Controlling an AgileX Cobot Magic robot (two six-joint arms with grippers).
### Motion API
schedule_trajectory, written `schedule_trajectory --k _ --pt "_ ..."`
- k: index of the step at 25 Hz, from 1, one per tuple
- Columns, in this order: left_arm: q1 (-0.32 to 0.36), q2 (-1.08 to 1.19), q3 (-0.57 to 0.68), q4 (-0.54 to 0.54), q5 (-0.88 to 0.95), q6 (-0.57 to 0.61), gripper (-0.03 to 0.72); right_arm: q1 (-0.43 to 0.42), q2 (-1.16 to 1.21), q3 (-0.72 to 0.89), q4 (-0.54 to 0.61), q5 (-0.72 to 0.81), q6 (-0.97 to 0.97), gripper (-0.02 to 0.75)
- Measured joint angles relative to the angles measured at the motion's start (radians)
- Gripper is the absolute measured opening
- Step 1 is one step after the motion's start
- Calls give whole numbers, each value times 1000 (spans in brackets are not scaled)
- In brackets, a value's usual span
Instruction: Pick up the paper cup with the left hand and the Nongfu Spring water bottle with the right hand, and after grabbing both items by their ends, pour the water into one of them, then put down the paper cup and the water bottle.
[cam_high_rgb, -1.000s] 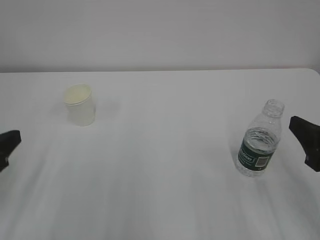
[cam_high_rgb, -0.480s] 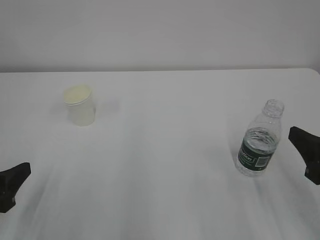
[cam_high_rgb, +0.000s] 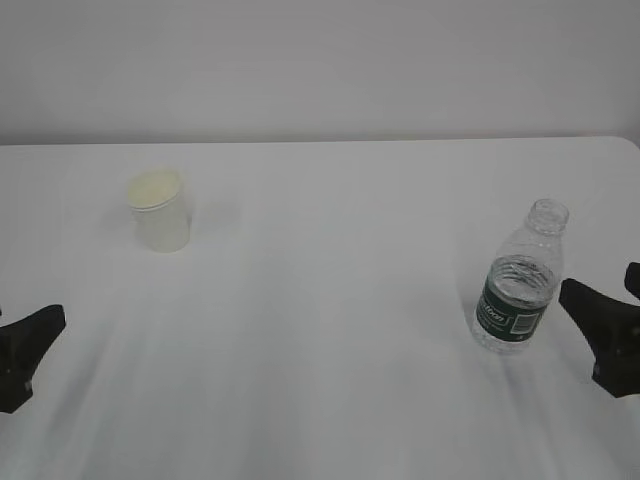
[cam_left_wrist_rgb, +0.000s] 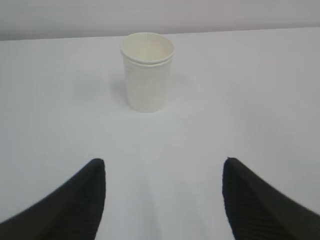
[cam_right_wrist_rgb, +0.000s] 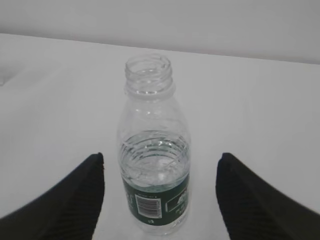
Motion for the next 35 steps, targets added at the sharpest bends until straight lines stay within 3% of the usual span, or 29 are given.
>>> schedule_trajectory --k 8,14,27,35 --pt "0 2 0 4 -14 0 524 0 225 65 0 -247 -19 529" --pt "0 2 0 20 -15 0 524 0 372 66 0 -260 -19 529" --pt "0 2 0 29 -17 0 526 0 384 66 0 -269 -19 529" --pt "0 2 0 21 -17 0 626 0 384 42 0 -269 -19 621"
